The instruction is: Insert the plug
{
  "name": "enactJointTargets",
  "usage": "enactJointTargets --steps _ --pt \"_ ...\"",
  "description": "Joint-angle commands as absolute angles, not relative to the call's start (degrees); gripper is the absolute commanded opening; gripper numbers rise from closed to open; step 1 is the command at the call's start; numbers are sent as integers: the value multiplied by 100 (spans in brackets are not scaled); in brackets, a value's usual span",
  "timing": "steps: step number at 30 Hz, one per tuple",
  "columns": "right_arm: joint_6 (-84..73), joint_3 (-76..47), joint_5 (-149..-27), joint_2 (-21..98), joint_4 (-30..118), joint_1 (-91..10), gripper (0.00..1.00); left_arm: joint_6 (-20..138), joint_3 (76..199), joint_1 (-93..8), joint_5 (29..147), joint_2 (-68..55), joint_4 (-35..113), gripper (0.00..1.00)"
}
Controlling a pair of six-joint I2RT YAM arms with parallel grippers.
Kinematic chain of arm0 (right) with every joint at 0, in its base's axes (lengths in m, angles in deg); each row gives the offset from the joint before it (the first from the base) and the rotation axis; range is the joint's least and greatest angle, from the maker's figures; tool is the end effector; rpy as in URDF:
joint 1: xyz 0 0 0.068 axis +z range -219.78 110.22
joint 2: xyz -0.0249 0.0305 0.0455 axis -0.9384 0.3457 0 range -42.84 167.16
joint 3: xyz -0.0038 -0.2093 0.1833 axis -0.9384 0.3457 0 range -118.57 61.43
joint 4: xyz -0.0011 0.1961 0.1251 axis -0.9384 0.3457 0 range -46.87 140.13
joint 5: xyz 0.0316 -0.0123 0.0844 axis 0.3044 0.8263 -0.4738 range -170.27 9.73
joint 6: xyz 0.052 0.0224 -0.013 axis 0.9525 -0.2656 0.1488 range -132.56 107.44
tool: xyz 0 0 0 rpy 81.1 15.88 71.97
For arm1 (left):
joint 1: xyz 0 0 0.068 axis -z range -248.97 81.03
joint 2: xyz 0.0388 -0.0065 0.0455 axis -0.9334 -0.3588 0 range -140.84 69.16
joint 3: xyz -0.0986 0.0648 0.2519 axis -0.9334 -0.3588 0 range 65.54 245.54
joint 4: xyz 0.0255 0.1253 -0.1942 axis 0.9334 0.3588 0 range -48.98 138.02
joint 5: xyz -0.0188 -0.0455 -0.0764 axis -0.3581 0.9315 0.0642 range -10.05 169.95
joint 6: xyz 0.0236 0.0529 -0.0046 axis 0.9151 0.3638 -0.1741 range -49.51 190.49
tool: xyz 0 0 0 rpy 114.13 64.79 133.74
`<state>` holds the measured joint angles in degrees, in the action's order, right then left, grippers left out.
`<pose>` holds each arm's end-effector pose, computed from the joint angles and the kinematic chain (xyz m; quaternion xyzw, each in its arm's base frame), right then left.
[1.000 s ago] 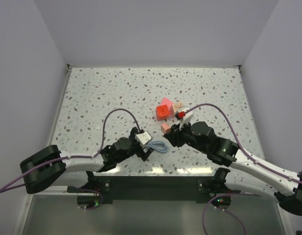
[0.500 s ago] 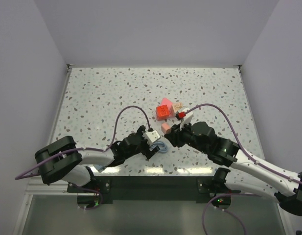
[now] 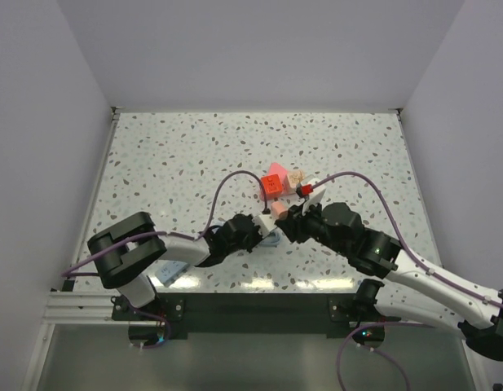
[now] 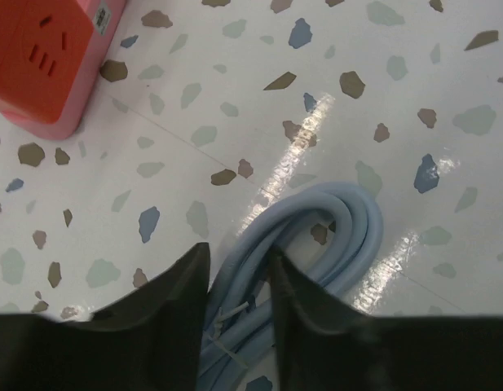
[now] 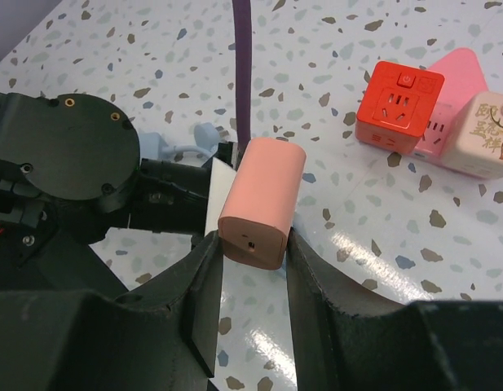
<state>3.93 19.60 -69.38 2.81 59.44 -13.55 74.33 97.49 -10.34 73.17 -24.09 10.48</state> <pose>0.0937 0.1261 0.3124 -0.2262 0.7860 0.2753 0.5052 0.1550 -0.2448 0.1649 0.4250 0.7572 -0.1814 0.4617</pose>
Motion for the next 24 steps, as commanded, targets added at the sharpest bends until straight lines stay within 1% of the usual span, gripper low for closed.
enactJointTargets --steps 1,2,9,12,15,18,20,24 --pt "317 1757 -6885 295 5579 -1335 0 7358 9947 -1236 6881 -2585 1439 3" --pt "317 1748 -6867 304 5561 -1326 0 7305 9973 -1289 6766 -2594 1456 0" --pt "168 1678 -6700 410 5324 -1326 0 6760 10061 -2115 6800 -2471 1509 0" --pt "141 1669 -6613 454 5271 -1335 0 6514 10403 -2458 6616 -2558 1833 0" --pt "98 1651 -6551 445 5271 -1335 0 6136 10921 -2800 6151 -2822 2282 0" --pt "54 1669 -6446 384 5280 -1361 0 5802 11422 -3152 6219 -3155 2388 0" --pt "36 1678 -6401 357 5288 -1370 0 5521 12001 -3328 6247 -3393 2554 0" --pt "36 1731 -6349 366 5306 -1414 0 5265 13231 -3434 6150 -4322 2880 0"
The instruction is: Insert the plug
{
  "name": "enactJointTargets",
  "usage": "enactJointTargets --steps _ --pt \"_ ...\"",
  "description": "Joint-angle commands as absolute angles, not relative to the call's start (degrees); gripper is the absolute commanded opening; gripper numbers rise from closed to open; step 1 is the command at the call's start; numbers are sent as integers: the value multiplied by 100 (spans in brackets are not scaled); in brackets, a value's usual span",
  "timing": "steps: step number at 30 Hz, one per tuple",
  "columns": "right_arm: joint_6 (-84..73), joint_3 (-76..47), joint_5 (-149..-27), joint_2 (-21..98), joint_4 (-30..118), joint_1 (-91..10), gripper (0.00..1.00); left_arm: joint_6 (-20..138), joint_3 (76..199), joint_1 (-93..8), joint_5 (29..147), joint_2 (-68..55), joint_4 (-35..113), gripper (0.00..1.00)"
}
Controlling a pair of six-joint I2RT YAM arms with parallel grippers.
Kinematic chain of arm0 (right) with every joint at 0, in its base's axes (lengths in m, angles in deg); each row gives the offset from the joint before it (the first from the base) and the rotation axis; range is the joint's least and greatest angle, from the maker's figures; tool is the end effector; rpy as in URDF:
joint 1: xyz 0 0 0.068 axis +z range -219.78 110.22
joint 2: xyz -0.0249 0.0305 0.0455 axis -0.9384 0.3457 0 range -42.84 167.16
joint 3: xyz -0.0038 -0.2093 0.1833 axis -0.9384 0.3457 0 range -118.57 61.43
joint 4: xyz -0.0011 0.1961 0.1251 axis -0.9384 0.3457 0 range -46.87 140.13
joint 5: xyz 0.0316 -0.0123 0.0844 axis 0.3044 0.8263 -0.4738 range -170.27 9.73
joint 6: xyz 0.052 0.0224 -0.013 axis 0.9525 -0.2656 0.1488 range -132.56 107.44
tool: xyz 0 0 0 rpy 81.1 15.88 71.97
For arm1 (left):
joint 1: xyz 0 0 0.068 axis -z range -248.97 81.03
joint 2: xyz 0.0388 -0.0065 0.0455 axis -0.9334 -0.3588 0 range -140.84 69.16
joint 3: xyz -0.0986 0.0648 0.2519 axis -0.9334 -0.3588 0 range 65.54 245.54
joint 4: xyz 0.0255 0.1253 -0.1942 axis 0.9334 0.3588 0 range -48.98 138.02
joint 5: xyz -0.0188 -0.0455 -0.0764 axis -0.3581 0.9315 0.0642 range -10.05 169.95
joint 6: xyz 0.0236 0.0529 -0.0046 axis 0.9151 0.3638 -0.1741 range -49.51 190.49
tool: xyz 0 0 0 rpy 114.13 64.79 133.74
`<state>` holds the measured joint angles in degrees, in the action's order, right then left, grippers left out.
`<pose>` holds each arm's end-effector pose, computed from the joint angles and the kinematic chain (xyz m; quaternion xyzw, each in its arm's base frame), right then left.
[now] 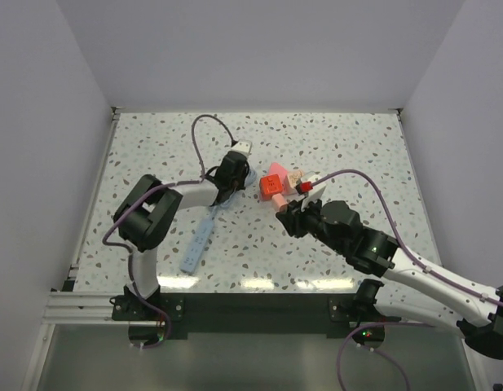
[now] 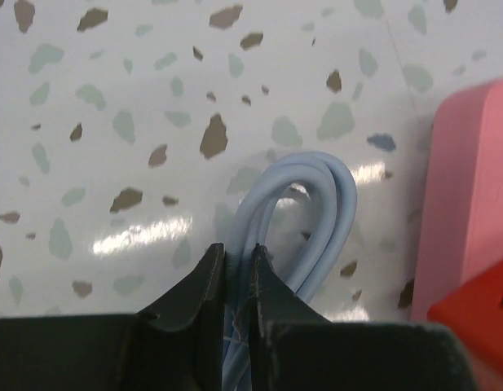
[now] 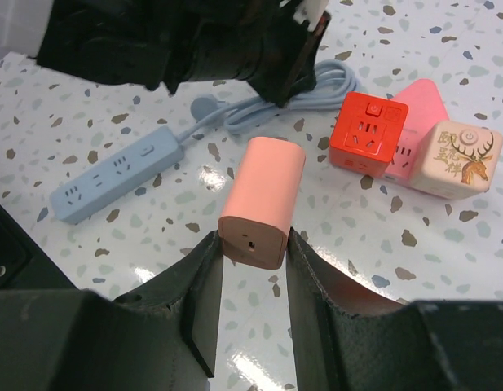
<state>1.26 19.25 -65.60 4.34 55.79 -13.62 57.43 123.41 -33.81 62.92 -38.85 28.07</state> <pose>0.1001 0.1304 0.3177 -0.2188 0.7739 0.2512 0.5386 0.3153 -0.2072 0.1753 0.1052 0.8820 -0.0586 0.4556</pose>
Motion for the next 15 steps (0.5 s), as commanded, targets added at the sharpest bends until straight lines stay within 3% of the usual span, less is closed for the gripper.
enactJointTargets --steps 1,6,10,13,14,15 --pt "27 1739 -6340 375 5323 -1414 0 5126 13826 -3443 6124 -4508 3011 0" --pt "45 1766 -6375 366 5341 -1458 0 4651 15498 -3557 6114 -5634 3873 0" --pt "53 1757 -6462 453 5385 -1484 0 4518 15739 -3601 6386 -5925 3883 0" --pt "-16 1678 -6699 646 5403 -1493 0 4527 15415 -3601 6554 -5628 3559 37" --pt "-86 1660 -6778 708 5394 -1493 0 4570 15292 -3601 6554 -5504 3461 66" --pt "-139 1625 -6849 761 5394 -1493 0 4614 15038 -3592 6554 -5364 3373 82"
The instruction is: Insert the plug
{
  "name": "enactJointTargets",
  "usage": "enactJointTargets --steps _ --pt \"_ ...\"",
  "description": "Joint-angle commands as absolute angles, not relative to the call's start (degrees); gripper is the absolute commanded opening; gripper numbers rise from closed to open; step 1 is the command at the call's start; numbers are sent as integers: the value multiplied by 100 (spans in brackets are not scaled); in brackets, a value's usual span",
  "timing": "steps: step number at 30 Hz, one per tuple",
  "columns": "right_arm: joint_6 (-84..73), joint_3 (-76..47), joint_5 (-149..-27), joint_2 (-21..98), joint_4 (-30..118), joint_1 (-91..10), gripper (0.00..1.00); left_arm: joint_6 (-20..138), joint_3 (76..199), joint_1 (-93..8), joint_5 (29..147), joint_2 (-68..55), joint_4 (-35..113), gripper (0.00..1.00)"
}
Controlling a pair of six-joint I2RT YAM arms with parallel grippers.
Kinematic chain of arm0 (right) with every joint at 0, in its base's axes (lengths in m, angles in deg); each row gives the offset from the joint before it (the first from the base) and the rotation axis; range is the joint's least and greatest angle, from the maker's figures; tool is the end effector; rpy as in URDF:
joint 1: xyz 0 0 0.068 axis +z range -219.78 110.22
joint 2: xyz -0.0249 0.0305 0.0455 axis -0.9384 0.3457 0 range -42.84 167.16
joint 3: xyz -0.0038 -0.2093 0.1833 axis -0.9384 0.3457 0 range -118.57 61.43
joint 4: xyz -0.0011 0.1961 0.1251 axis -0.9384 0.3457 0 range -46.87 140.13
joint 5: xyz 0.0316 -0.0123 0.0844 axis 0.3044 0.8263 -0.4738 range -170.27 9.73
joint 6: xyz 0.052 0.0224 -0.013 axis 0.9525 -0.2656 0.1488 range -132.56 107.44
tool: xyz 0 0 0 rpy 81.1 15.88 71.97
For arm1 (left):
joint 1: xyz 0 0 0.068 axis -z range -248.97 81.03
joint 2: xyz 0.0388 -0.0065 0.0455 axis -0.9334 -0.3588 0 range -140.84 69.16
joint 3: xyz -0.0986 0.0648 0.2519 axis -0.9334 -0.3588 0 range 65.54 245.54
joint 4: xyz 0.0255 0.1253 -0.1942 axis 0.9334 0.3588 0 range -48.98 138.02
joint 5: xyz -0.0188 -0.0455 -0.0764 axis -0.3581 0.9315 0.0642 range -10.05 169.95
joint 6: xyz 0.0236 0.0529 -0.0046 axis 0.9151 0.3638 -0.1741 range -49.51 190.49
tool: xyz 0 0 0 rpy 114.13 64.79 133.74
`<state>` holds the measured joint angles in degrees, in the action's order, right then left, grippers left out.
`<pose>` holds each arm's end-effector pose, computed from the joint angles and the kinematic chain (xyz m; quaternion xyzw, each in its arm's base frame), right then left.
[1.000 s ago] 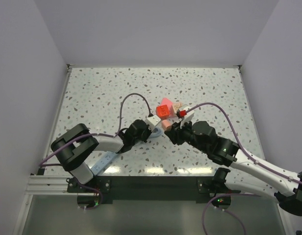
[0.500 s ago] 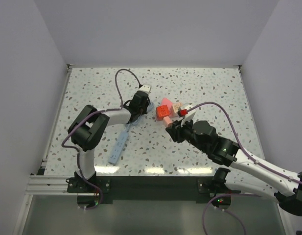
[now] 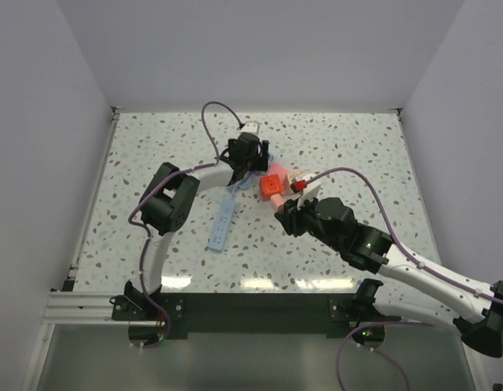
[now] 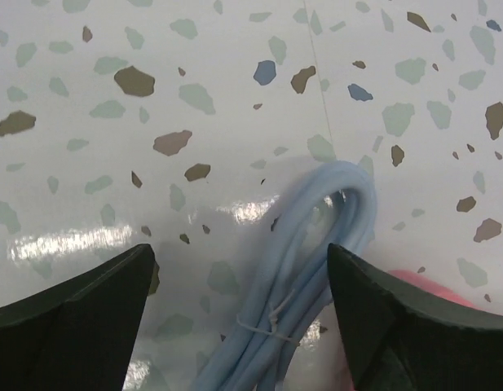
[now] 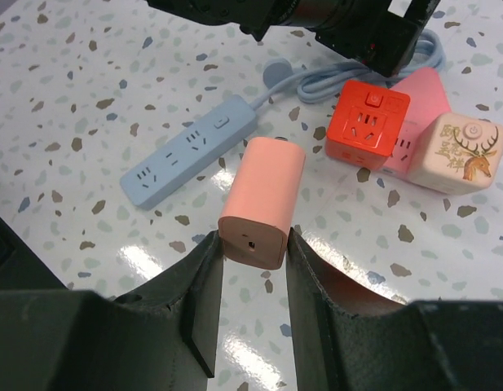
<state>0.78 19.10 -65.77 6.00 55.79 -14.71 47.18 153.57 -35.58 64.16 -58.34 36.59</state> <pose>0.1058 0.1334 0.3143 -0.2195 0.7815 0.2381 0.5332 0.4076 -0.2551 0.1722 0.0141 0.8809 -0.1098 0.4601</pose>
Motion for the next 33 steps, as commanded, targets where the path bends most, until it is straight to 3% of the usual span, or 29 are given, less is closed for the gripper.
enactJointTargets --steps 1,8,13,19,25,33 --pt "-209 1564 -6989 875 5394 -1502 0 4658 14905 -3618 6554 -5067 3233 97" --pt "-1132 1151 -8456 1262 5728 -1782 0 5141 13342 -3935 7098 -3071 2706 100" --pt "-1545 555 -10246 1674 5990 -2363 0 5396 11181 -4216 8450 -1210 1339 100" --pt "-2100 -395 -10533 2657 6949 -2522 0 5406 9368 -4304 9252 470 306 100" --pt "-1380 -1063 -10603 3616 7099 -2601 0 4985 8515 -4296 8033 1360 673 100" --pt "-510 -977 -10094 3952 6923 -2610 0 4281 7803 -4296 7064 1204 1299 98"
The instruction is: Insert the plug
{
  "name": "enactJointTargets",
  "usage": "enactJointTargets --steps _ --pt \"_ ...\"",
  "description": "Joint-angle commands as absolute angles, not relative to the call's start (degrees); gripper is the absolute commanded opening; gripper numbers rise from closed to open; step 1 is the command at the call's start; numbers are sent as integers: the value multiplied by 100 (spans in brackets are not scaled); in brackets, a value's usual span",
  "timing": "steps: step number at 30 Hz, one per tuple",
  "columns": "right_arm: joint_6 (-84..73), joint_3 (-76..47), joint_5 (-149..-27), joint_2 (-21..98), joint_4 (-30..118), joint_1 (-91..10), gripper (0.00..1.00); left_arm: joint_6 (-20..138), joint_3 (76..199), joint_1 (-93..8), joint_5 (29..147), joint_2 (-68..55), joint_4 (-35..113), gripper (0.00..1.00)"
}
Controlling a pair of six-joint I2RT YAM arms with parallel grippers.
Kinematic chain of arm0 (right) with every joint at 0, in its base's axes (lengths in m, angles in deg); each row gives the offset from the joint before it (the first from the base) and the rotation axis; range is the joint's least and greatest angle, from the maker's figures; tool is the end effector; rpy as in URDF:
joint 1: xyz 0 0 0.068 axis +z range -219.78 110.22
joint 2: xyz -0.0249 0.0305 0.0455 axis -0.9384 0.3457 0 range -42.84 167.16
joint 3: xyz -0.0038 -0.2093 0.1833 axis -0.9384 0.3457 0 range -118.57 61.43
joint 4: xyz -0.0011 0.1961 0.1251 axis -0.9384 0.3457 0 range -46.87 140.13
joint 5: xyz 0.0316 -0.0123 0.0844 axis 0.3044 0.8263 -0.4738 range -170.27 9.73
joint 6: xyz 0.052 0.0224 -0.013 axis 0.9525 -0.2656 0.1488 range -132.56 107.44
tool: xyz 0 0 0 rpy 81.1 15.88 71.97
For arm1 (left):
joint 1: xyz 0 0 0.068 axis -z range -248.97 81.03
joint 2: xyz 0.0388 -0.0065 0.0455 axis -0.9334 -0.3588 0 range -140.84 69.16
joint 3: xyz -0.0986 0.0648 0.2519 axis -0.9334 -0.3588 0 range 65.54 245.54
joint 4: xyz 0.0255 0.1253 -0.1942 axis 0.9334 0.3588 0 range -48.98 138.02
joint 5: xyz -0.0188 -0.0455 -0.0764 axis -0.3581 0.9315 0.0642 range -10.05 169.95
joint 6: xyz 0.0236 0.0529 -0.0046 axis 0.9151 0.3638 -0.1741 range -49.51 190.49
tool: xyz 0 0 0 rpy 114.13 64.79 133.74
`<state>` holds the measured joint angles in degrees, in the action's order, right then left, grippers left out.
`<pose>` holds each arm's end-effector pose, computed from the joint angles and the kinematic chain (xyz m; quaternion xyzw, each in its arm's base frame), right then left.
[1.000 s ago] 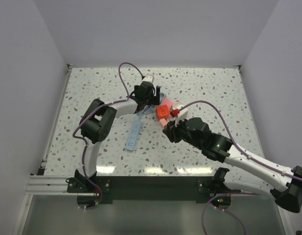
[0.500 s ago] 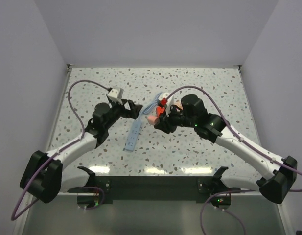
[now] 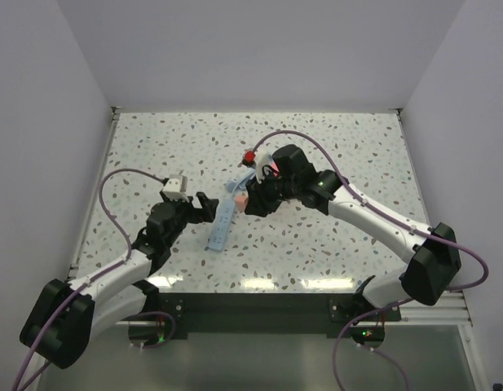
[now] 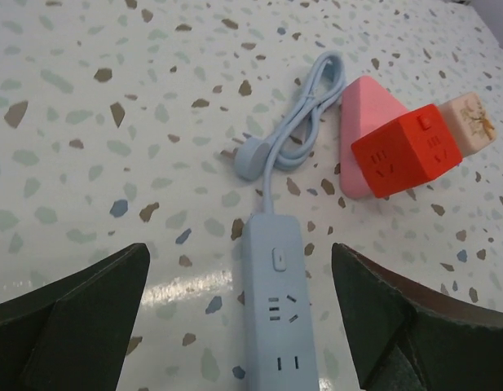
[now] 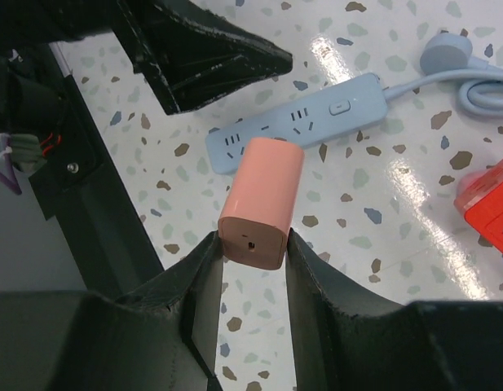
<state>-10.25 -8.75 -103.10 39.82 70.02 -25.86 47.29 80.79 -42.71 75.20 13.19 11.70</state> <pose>0.2008 0.2158 0.3220 -0.3938 0.7983 0.3291 0.3152 0.1662 -0.0781 0.2200 -0.0056 0.7736 -0.2356 0.5882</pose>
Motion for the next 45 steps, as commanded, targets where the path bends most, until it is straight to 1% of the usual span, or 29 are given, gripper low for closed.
enactJointTargets --steps 1,6,9,12,15,19,22,23,29,35,40,43,44,45 --pt "-387 -942 -10110 3952 6914 -2610 0 4211 7715 -4296 7081 1168 1272 98" --pt "-35 -669 -10102 3820 6870 -2610 0 3850 7241 -4296 7405 1203 1001 98" --pt "-166 -651 -10075 3802 7212 -2610 0 3648 6916 -4261 7844 1238 641 98" --pt "-350 -555 -10110 3829 7319 -2610 0 3525 6652 -4199 8021 1229 342 99" --pt "-614 -546 -10294 4030 7389 -2601 0 3498 6433 -4129 8214 1282 174 99" --pt "-860 -817 -10234 4496 7494 -2601 0 3542 6089 -3944 8338 1641 -187 100" --pt "-922 -1073 -10216 4795 7565 -2601 0 3577 6071 -3646 8076 1880 76 100" --pt "-922 -1186 -10242 4900 7565 -2592 0 3586 6158 -3428 7779 1845 303 100" --pt "-905 -1302 -10312 4963 7503 -2592 0 3577 6510 -2846 6802 1151 656 100" --pt "-869 -1038 -10234 4506 7459 -2601 0 3744 6888 -2407 6142 527 622 100" --pt "-791 -748 -10146 4067 7372 -2601 0 4138 7002 -2230 6193 -105 157 100" --pt "-755 -643 -10137 3882 7371 -2601 0 4376 7238 -1985 6071 -580 32 93" --pt "-755 -608 -10128 3829 7371 -2601 0 4447 7310 -1923 5940 -816 41 86" --pt "-746 -590 -10110 3785 7389 -2601 0 4569 7441 -1853 5843 -940 42 83"
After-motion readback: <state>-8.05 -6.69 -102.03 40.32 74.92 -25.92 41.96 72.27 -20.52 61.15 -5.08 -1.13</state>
